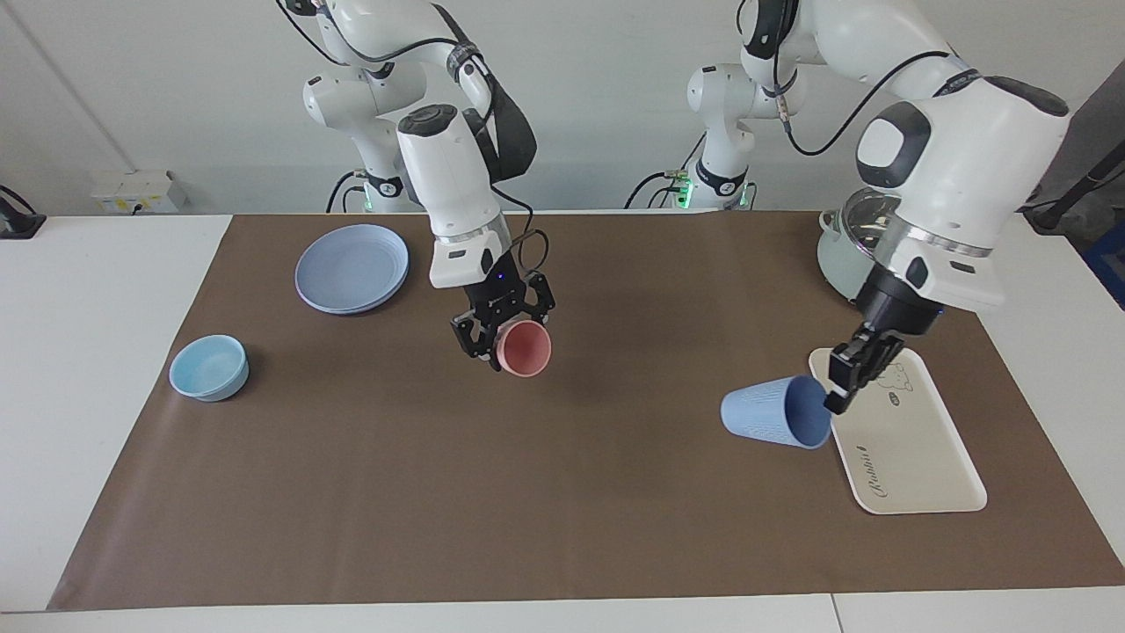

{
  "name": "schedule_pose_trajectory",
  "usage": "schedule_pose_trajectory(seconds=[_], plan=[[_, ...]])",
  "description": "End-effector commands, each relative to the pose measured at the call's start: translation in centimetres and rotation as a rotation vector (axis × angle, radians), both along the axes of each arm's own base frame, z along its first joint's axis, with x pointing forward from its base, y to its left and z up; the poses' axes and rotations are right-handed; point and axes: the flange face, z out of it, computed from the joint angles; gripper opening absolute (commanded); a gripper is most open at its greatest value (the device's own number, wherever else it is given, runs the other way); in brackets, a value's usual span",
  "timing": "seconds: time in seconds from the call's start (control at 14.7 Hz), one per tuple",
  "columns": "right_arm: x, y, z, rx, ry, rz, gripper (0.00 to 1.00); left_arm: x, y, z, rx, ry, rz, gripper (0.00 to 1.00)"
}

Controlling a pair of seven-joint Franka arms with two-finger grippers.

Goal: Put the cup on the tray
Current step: 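Carry the cup with the left gripper over the white tray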

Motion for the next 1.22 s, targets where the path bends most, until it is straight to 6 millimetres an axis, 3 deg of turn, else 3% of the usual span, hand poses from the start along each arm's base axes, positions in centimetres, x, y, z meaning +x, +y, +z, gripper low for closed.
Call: schedule_pose_trajectory(seconds=[0.0,0.14,0.34,0.48,0.75,0.95,1.15], plan=[[-0.1,-0.1,0.0,-0.004,-0.028,-0.013,0.00,-2.7,5.9,-3.0,0.102,-0.075,-0.044,0.00],[0.0,-0.2,-0.2,-0.005,-0.026,-0.014,0.00,-3.7,10.0,-4.8,0.158,-0.115,-0.055,0.00],[0.0,-0.1,-0.2,-0.004,-0.028,-0.013,0.00,-5.3,17.8,-6.9,0.271,-0.109,-0.137,0.00],[-0.1,-0.3,-0.4,-0.004,-0.029,-0.015,0.00,-6.0,20.9,-8.4,0.318,-0.128,-0.146,0.00],[0.1,-0.7,-0.9,-0.005,-0.039,-0.017,0.00,-7.6,21.3,-13.2,0.345,-0.155,-0.112,0.00],[2.3,-5.1,-0.9,-0.038,-0.107,0.028,0.00,-7.8,21.5,-15.8,0.357,-0.184,-0.090,0.00],[4.5,-11.0,-1.5,-0.009,-0.157,0.071,0.00,-7.4,21.2,-18.2,0.377,-0.223,-0.079,0.00]])
